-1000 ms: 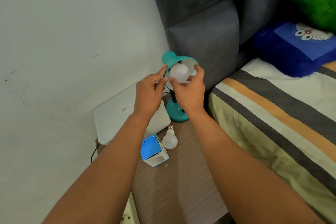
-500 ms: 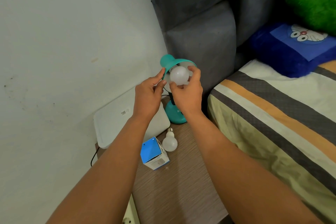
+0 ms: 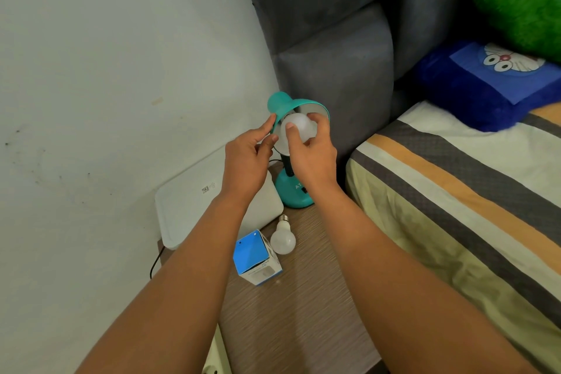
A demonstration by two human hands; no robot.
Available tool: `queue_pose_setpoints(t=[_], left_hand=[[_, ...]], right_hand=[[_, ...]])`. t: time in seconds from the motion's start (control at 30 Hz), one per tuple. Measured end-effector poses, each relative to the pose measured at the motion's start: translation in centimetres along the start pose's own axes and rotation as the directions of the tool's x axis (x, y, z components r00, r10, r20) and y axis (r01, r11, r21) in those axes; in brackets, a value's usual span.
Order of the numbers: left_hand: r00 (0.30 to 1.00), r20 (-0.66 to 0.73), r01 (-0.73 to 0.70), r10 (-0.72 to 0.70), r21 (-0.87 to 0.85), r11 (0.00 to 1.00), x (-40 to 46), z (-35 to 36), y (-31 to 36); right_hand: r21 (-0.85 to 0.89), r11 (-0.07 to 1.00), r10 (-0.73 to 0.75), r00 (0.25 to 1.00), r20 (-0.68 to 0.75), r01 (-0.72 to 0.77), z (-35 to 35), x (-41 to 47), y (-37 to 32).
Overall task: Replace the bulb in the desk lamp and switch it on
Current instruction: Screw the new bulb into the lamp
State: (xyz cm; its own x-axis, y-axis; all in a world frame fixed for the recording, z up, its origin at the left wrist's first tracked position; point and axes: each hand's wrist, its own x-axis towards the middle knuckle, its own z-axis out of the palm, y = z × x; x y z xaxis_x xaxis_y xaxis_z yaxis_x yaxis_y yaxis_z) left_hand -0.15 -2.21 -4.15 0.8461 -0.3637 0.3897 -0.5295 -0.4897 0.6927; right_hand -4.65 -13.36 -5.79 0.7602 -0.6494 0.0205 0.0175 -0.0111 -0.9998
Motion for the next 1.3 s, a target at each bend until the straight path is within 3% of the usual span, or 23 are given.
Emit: queue_pose_setpoints(t=[0.13,0.37,0.53,0.7,0.87,1.03,1.3], left_hand=[[1.0,-0.002,0.004,-0.004,0.014,1.0,0.1,-0.1,-0.2],[1.0,0.005,-0.006,0.006,0.015,1.0,0.2,0.0,0.0],[1.0,0.008,-0.009,0.009,0.013,1.0,0.3,0.0,-0.1],[1.0,0.014,0.004,-0.004,0.006,1.0,0.3,0.0,-0.1],[1.0,0.013,-0.001,0.001,0.027,1.0,0.2,-0.1,0.1],[1.0,0.019,0.007,-0.007,0.009,1.0,0.1,-0.3,0.2],[1.0,0.014,0.008,-0.009,0.022,1.0,0.1,-0.3,0.2]], right_hand=[[-0.075,0.996,-0.039,0.998,0.046,0.042,-0.2,0.1,0.5],[-0.105,0.978,0.185,0.982,0.038,-0.18,0.1,1.0,0.2],[-0.014,1.0,0.024,0.998,-0.06,-0.025,0.0,0.2,0.2],[-0.085,0.994,-0.073,0.997,0.01,0.074,-0.4,0.1,0.6],[-0.117,0.99,0.072,0.997,-0.017,-0.073,-0.2,0.6,0.5],[0.019,0.989,0.15,0.988,-0.034,-0.15,-0.3,0.7,0.8],[-0.079,0.997,-0.02,1.0,-0.009,0.019,-0.2,0.2,1.4]])
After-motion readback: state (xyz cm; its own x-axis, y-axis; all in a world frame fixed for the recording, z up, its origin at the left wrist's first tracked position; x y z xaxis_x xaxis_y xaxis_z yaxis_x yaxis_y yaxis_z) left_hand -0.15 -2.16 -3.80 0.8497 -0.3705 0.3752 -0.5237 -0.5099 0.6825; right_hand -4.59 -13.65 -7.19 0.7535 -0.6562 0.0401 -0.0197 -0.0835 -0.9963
